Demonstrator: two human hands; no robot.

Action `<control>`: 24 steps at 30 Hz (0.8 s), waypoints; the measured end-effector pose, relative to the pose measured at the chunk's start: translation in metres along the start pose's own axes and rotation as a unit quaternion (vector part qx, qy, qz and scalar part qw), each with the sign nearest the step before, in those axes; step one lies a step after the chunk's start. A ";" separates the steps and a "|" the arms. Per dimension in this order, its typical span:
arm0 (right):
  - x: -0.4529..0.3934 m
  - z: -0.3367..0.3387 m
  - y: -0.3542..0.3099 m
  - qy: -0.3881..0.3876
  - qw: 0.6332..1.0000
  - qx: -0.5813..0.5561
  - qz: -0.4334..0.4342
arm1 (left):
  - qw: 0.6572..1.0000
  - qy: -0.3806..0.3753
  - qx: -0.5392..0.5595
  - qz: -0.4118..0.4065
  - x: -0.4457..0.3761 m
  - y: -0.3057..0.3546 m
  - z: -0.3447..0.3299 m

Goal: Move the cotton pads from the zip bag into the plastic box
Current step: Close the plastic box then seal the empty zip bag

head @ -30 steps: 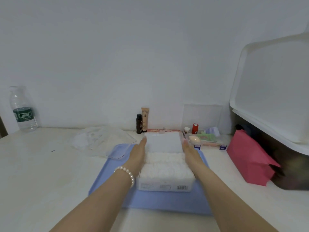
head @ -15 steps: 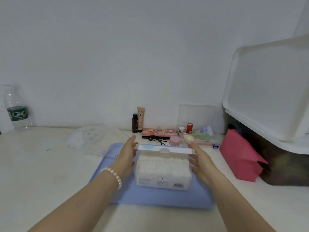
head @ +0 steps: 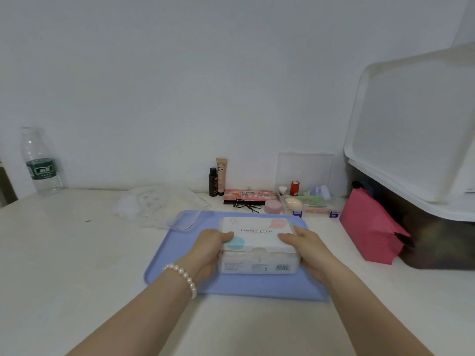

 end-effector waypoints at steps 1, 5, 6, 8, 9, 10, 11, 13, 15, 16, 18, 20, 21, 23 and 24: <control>-0.001 -0.001 0.001 -0.001 1.000 -0.001 -0.001 | 1.000 0.006 0.005 -0.004 -0.002 -0.001 0.001; -0.005 -0.001 0.005 0.001 1.000 -0.014 -0.010 | 1.000 0.018 0.008 -0.019 -0.003 0.000 0.001; -0.006 -0.001 0.006 -0.005 1.000 -0.024 -0.014 | 1.000 0.015 0.007 -0.020 -0.001 0.001 0.000; -0.006 -0.002 0.008 -0.017 0.998 -0.049 -0.021 | 1.000 0.016 0.010 -0.023 -0.001 0.003 0.002; -0.006 -0.003 0.008 -0.022 0.998 -0.060 -0.023 | 0.999 0.016 0.010 -0.029 0.000 0.003 0.002; -0.006 -0.003 0.009 -0.026 0.997 -0.066 -0.022 | 0.999 0.020 0.006 -0.034 0.001 0.003 0.003; -0.006 -0.003 0.010 -0.029 0.997 -0.067 -0.023 | 0.999 0.019 0.000 -0.041 0.001 0.003 0.003; -0.008 -0.002 0.013 -0.026 0.997 -0.061 -0.025 | 0.999 0.013 -0.006 -0.050 0.001 0.000 0.002; -0.009 0.000 0.014 -0.015 0.999 -0.046 -0.022 | 0.998 0.009 -0.006 -0.060 0.004 0.000 0.001; -0.009 0.000 0.011 -0.010 0.999 -0.035 -0.016 | 0.998 0.016 -0.010 -0.066 0.004 0.001 0.002; -0.006 -0.001 0.006 0.005 1.000 -0.006 0.003 | 0.994 0.047 -0.050 -0.081 0.003 0.003 0.006; -0.001 -0.003 0.001 0.018 0.998 0.050 0.015 | 0.988 0.075 -0.092 -0.095 0.002 0.005 0.009; -0.001 -0.004 -0.001 0.020 0.993 0.111 0.023 | 0.987 0.077 -0.107 -0.096 0.001 0.006 0.009; 0.004 -0.012 -0.005 0.017 0.938 0.343 0.047 | 0.982 0.067 -0.147 -0.093 0.006 0.008 0.006; 0.006 -0.014 -0.012 0.040 0.884 0.457 0.088 | 0.975 0.066 -0.182 -0.105 0.008 0.011 0.005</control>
Point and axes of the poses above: each hand's wrist, its own x-axis away from the middle knuckle, its own z-axis out of the back of the hand, y = z × x, the point moved 9 cm from there along -x, towards the middle knuckle, and after that the axes turned 3 degrees about z, right-handed, at the moved point
